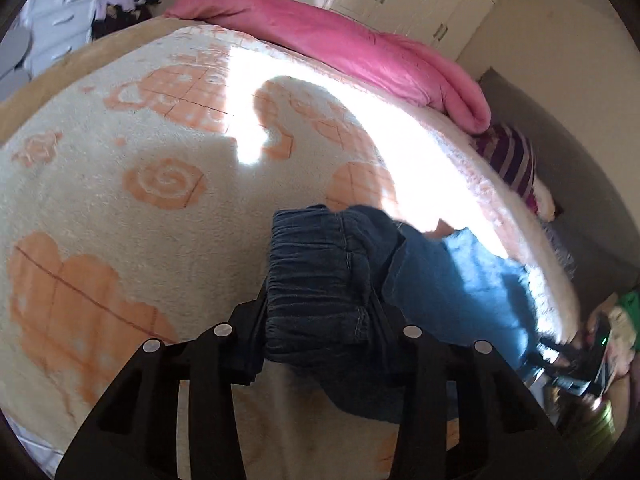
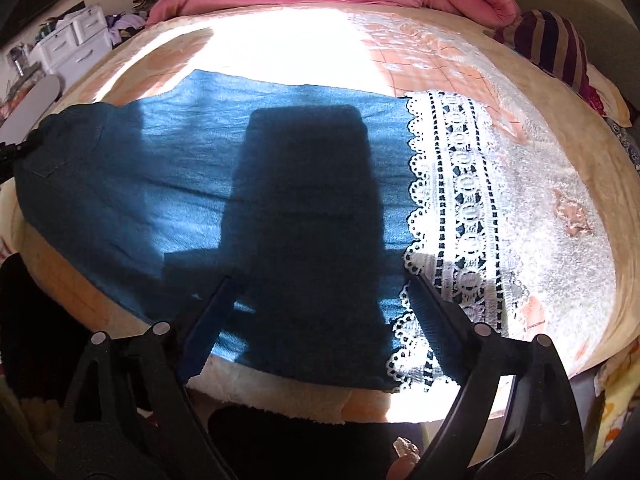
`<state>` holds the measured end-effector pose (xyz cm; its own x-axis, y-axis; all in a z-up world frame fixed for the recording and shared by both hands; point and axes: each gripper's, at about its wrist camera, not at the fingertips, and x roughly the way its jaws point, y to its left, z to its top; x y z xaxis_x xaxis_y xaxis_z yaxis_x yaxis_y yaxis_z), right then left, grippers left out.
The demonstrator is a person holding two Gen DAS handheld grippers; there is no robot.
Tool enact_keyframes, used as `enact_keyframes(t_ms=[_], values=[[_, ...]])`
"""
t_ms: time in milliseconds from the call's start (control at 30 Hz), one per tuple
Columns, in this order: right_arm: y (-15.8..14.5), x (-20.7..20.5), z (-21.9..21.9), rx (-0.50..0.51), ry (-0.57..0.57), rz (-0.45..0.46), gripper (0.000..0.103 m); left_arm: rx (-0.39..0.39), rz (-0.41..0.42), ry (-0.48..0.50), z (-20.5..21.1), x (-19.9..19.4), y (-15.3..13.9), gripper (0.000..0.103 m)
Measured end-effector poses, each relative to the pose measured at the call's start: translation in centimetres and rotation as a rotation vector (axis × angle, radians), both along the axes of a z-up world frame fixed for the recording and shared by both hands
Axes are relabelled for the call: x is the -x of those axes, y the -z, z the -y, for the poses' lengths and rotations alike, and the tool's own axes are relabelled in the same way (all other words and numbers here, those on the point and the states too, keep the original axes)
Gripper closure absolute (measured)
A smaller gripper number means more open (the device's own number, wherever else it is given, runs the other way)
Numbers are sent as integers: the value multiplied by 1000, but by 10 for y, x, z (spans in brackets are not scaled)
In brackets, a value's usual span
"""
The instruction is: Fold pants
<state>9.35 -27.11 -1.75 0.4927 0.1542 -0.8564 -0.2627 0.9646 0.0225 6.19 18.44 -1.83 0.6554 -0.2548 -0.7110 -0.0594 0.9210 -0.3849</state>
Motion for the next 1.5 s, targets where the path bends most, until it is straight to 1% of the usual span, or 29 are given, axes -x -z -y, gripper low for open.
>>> enact_keyframes(t_ms=[67, 100, 167, 200, 233, 300, 333, 400, 467, 533, 600, 667, 700, 733, 767, 867, 900, 933, 967, 1100, 1167, 1267, 1300, 1333, 1367, 1400, 1433, 1467, 1500], values=[[3, 0, -1, 0, 4, 2, 17, -12, -48, 11, 2, -6, 16, 61], [4, 0, -1, 4, 4, 2, 16, -7, -65, 11, 3, -9, 25, 58], [4, 1, -3, 13, 0, 3, 15, 21, -50, 0, -1, -10, 28, 53], [4, 1, -2, 14, -5, -1, 15, 22, -41, -10, -5, -9, 27, 44], [2, 2, -1, 5, -7, -4, 15, 10, -36, -29, -7, -7, 22, 32], [-6, 5, 6, -49, 5, 4, 15, -42, -5, -72, -13, 1, 5, 29], [-12, 6, 11, -95, 17, 18, 15, -69, 28, -88, -14, 4, -8, 23], [-24, 7, 21, -145, 46, 59, 15, -107, 88, -104, -15, 8, -32, 11], [-36, 3, 33, -158, 80, 109, 15, -136, 142, -78, -6, 4, -56, 10], [-43, -7, 46, -166, 122, 135, 15, -145, 172, -36, 9, -8, -69, 9], [-48, -21, 62, -190, 170, 144, 15, -127, 177, 10, 26, -22, -74, 9], [-51, -41, 80, -253, 217, 124, 15, -113, 169, 77, 48, -40, -74, 8], [-50, -51, 88, -281, 236, 111, 15, -110, 161, 117, 61, -50, -72, 8], [-49, -64, 96, -290, 266, 103, 16, -115, 142, 154, 75, -60, -68, 8], [-47, -73, 101, -289, 268, 93, 16, -118, 122, 193, 90, -71, -63, 8], [-37, -107, 105, -258, 250, 45, 25, -104, 66, 281, 123, -95, -45, 8], [-34, -113, 105, -253, 242, 31, 33, -96, 52, 311, 133, -104, -39, 8], [-29, -121, 105, -261, 233, 18, 39, -99, 41, 325, 142, -110, -33, 8], [-24, -127, 106, -274, 225, 0, 41, -110, 25, 335, 148, -115, -26, 8], [-6, -143, 96, -220, 174, -42, 52, -140, -27, 382, 168, -142, -4, 8], [2, -146, 94, -226, 167, -63, 53, -149, -48, 395, 176, -155, 5, 9], [8, -144, 94, -239, 146, -51, 56, -137, -76, 415, 185, -169, 18, 9], [9, -142, 93, -250, 135, -47, 59, -128, -87, 417, 187, -173, 22, 10], [10, -140, 94, -268, 125, -47, 65, -109, -105, 421, 189, -177, 29, 11], [9, -138, 96, -286, 117, -47, 67, -92, -120, 428, 193, -179, 33, 15], [8, -136, 96, -290, 108, -43, 70, -72, -131, 437, 195, -180, 37, 31], [6, -134, 94, -285, 89, -33, 77, -63, -140, 444, 199, -179, 41, 45], [4, -131, 91, -277, 64, -21, 81, -69, -140, 450, 203, -177, 42, 51], [1, -128, 87, -258, 43, -6, 85, -78, -135, 458, 207, -174, 43, 65]])
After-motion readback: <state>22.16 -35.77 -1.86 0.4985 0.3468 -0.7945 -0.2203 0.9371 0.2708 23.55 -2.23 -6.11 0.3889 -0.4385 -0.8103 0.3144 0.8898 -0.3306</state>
